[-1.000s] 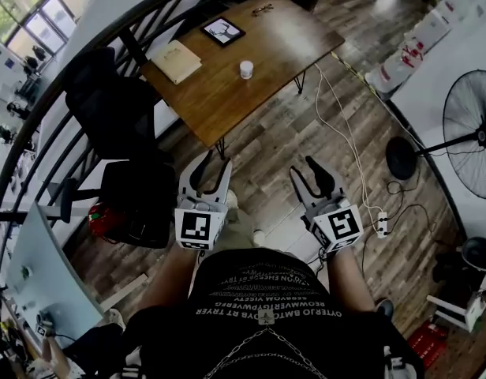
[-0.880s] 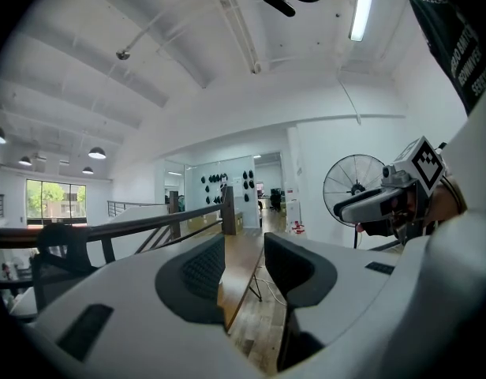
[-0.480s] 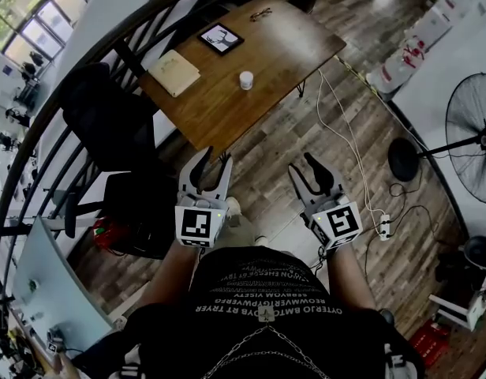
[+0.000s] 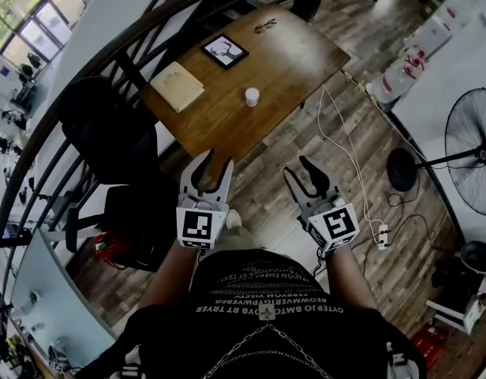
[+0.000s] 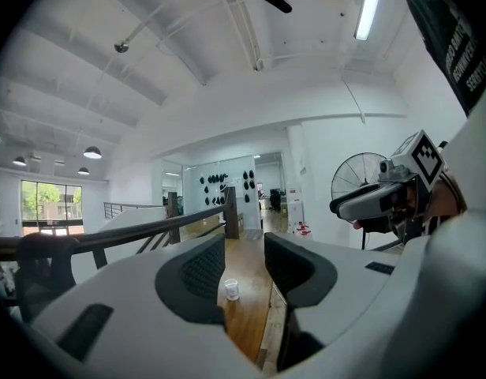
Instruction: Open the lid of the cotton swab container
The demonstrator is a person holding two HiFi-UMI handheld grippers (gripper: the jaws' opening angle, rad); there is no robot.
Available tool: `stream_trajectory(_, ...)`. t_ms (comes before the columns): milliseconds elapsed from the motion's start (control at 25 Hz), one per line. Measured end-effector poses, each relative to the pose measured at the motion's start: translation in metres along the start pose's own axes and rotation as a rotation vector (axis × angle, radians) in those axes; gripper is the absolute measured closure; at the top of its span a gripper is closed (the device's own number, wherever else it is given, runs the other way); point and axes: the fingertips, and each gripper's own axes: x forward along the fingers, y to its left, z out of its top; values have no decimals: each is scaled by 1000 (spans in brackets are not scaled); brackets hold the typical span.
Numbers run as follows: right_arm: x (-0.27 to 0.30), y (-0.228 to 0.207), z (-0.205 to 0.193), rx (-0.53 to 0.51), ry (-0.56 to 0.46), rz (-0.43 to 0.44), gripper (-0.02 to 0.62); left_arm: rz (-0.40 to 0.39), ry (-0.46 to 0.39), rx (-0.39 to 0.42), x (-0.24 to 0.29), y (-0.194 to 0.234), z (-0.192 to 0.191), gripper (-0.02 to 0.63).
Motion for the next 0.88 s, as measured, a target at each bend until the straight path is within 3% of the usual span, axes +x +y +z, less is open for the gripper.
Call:
stream_trajectory(200, 27, -2, 9, -19, 2, 12, 422, 14, -26, 5, 12, 25, 4, 443)
stream_trajectory(560, 58, -6, -11, -1, 73, 21, 422, -3, 55, -2, 30, 40, -25, 443)
stream_trajectory(880, 78, -21, 11, -19, 55, -25, 423, -22, 35, -6, 44, 62, -14, 443)
